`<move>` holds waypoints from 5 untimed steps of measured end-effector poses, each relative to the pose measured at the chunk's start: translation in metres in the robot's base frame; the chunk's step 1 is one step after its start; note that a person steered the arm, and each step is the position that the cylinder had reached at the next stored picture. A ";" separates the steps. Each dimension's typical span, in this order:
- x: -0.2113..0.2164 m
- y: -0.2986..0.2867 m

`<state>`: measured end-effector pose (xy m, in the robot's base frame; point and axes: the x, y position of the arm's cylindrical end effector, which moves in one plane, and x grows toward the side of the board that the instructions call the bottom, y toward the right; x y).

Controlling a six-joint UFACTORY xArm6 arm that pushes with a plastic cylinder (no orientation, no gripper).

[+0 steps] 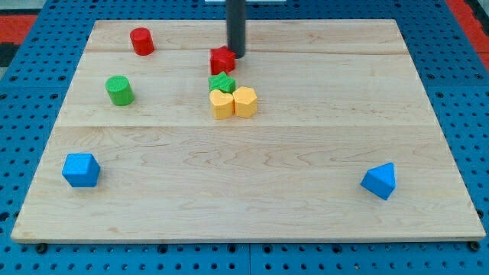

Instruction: Push red star to the center of the green blocks

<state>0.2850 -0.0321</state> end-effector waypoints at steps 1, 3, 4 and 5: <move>0.024 -0.031; 0.057 -0.063; 0.038 -0.089; 0.012 -0.100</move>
